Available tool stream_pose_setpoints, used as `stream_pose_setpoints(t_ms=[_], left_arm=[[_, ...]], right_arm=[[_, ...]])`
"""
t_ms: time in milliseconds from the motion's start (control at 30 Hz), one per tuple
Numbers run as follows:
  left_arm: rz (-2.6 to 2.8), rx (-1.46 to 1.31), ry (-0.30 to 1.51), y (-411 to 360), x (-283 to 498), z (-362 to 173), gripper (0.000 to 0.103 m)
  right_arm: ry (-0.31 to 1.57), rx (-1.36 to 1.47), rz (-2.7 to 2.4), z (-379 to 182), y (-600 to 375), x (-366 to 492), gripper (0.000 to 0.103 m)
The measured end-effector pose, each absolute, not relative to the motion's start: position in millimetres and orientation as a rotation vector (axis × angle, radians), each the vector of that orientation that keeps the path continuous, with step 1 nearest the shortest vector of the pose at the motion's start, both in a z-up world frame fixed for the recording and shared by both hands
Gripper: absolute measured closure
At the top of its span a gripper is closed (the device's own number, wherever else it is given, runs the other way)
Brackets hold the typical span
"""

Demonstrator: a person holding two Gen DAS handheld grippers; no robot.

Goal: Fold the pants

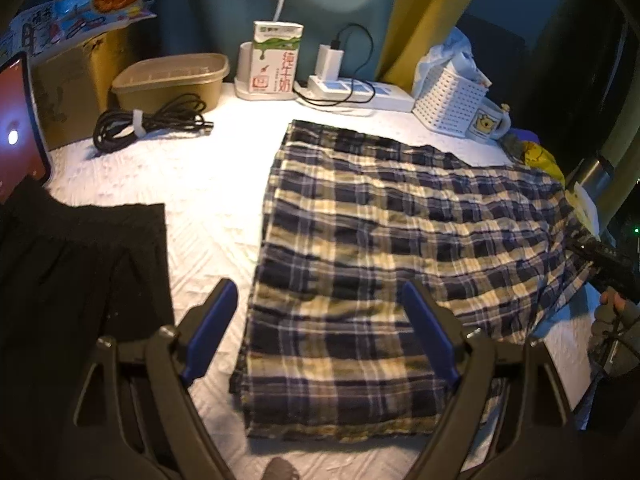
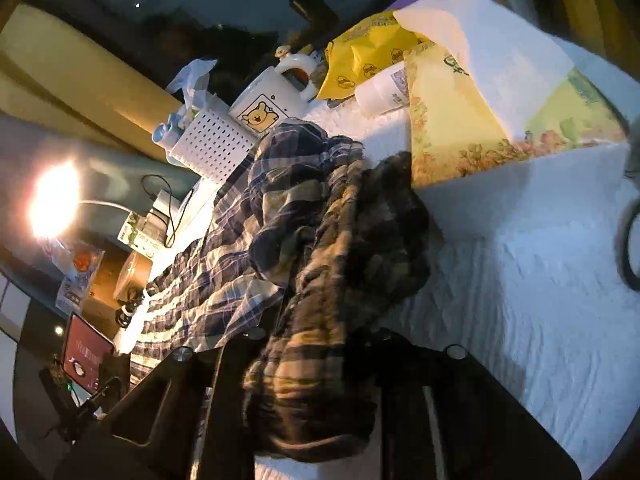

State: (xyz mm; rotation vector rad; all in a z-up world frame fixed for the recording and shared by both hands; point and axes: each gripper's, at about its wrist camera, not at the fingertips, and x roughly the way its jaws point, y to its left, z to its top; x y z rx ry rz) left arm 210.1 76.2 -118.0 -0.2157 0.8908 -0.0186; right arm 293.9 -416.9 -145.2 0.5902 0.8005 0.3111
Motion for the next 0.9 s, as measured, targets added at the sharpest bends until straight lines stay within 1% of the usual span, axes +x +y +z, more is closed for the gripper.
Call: stream_pose_setpoints(t_ms=[100, 167, 433, 600, 767, 900], left_arm=[[-0.023, -0.205, 0.886, 72, 213, -115, 0.017], [-0.027, -0.201, 0.878, 71, 214, -112, 0.017], [-0.044, -0.2, 0.86, 79, 213, -109, 0.017], [-0.058, -0.197, 0.831, 89, 209, -105, 0.017], [-0.08, -0.21, 0.793, 101, 206, -102, 0.017], [-0.096, -0.219, 0.749, 112, 199, -97, 0.017]], right_arm=[[0.767, 0.557, 0.309, -135, -420, 299, 0.091], [0.735, 0.487, 0.293, -120, -417, 302, 0.092], [0.663, 0.352, 0.304, -76, -394, 306, 0.092], [0.615, 0.175, 0.272, -45, -355, 293, 0.092], [0.561, 0.071, 0.339, -13, -299, 284, 0.092], [0.55, 0.017, 0.412, -2, -245, 284, 0.092]])
